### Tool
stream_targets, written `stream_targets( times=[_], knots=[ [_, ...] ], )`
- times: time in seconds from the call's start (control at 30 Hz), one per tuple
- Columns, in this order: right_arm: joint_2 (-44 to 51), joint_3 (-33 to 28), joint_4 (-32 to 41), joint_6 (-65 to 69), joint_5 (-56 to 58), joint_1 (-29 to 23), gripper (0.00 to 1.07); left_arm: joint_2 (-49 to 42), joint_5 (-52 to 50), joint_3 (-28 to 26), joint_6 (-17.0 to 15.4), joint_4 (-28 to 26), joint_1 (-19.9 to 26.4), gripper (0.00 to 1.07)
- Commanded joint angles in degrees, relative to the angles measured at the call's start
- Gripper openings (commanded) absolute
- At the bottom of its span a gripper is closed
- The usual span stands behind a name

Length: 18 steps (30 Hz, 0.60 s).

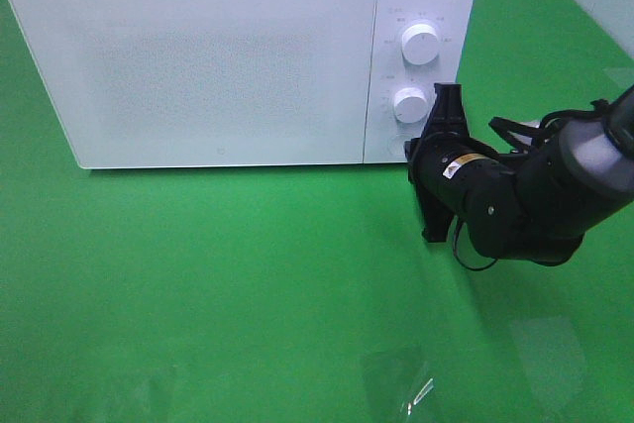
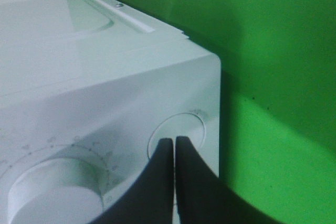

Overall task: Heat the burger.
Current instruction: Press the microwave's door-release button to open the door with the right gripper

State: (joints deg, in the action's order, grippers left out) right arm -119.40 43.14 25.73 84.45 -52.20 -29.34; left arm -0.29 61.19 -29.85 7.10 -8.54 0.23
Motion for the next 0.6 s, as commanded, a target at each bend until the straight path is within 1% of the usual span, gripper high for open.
stream_targets(
  times=[0.03, 0.2, 0.23, 0.27, 0.3, 0.4, 0.43, 0.6],
  knots=[
    [-0.1, 1.2, 1.4, 0.3, 0.9, -0.2, 0.00, -0.9, -0.3, 0.1, -0.3, 0.1, 0.2, 0.93],
    [-0.1, 2.8, 2.4, -0.5, 1.3, -0.3, 0.00, -0.9, -0.3, 0.1, -0.3, 0.1, 0.2, 0.93],
    [-0.1, 2.8, 3.8, -0.5, 1.3, -1.5, 0.00, -0.9, -0.3, 0.1, -0.3, 0.1, 0.2, 0.93],
    [-0.1, 2.8, 3.8, -0.5, 1.3, -1.5, 0.00, -0.9, -0.3, 0.1, -0.3, 0.1, 0.2, 0.93],
    [-0.1, 2.8, 6.0, -0.8, 1.7, -2.6, 0.00, -0.9, -0.3, 0.1, -0.3, 0.1, 0.2, 0.93],
    [-0.1, 2.8, 7.3, -1.8, 1.7, -2.8, 0.00, -0.9, -0.3, 0.1, -0.3, 0.1, 0.2, 0.93],
    [-0.2, 2.8, 8.8, -3.7, 1.4, -2.8, 0.00, -0.9, -0.3, 0.1, -0.3, 0.1, 0.2, 0.93],
    [-1.8, 2.8, 9.3, -4.4, -1.4, -2.6, 0.00, -0.9, -0.3, 0.1, -0.3, 0.1, 0.2, 0.93]
  ],
)
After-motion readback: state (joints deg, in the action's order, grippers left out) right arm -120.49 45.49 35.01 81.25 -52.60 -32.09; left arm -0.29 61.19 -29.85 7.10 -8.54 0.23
